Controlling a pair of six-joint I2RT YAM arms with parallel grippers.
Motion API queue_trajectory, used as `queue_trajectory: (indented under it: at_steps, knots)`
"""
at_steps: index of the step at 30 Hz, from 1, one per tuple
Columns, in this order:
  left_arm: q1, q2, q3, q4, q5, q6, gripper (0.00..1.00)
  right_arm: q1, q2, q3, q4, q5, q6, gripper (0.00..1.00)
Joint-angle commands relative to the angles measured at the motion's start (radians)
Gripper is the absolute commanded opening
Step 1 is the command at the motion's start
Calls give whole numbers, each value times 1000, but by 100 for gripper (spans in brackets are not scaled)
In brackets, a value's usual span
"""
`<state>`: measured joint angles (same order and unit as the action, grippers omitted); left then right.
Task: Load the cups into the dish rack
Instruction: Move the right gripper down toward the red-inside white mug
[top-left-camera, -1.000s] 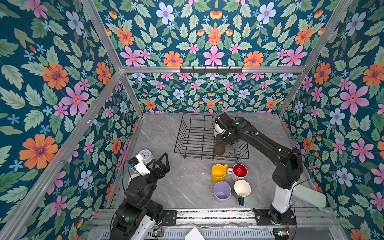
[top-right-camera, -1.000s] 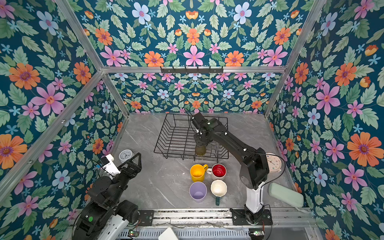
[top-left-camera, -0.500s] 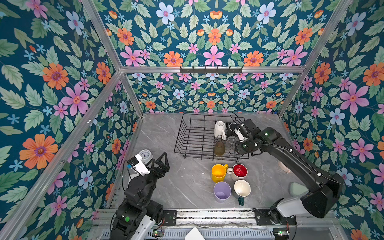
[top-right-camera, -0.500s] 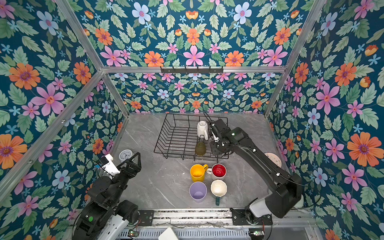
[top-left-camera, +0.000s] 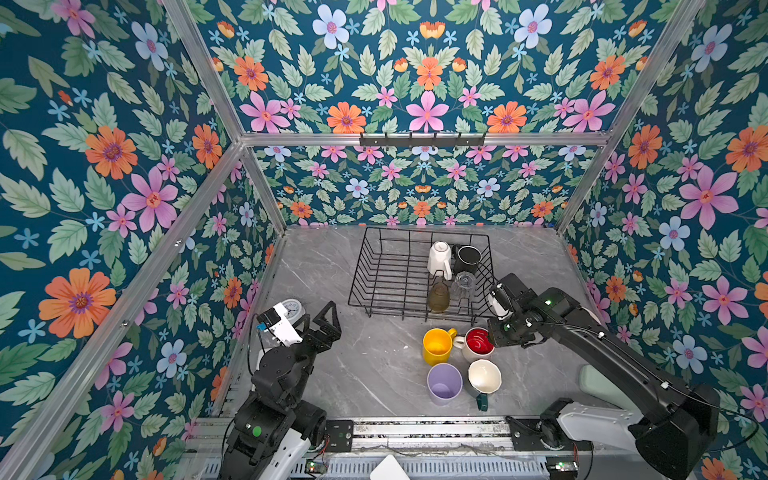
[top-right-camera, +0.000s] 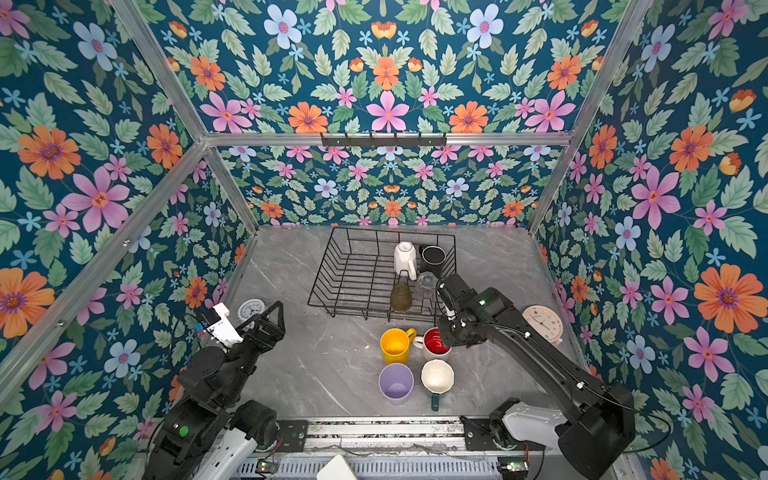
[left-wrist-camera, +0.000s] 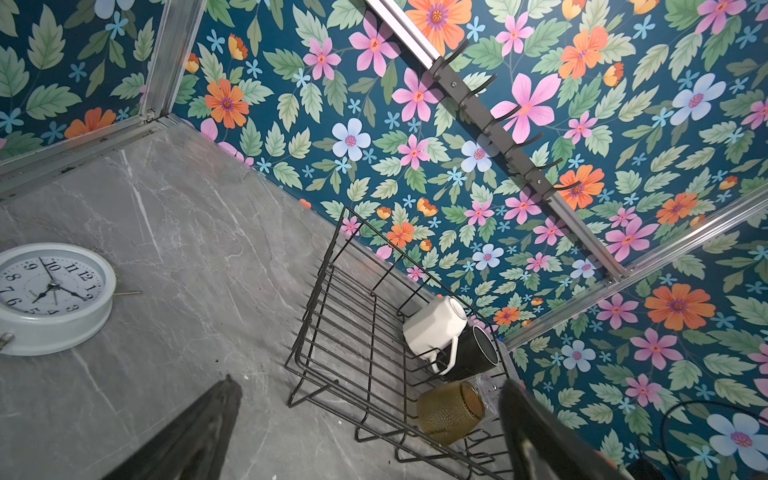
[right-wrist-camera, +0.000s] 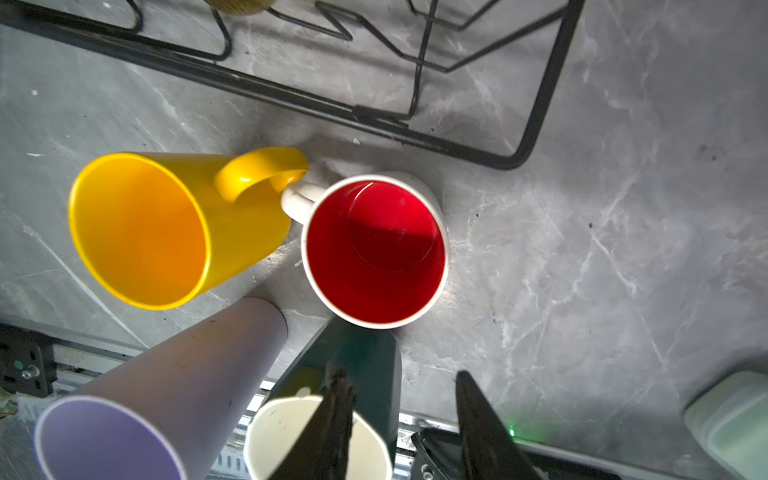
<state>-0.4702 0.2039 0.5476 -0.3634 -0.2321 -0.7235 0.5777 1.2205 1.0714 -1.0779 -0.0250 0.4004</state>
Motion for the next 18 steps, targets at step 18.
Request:
queue_trajectory:
  at_steps: [18]
  knots:
    - [1,5,23,30,14,10,100,-63,103,-180,275,4,73,36]
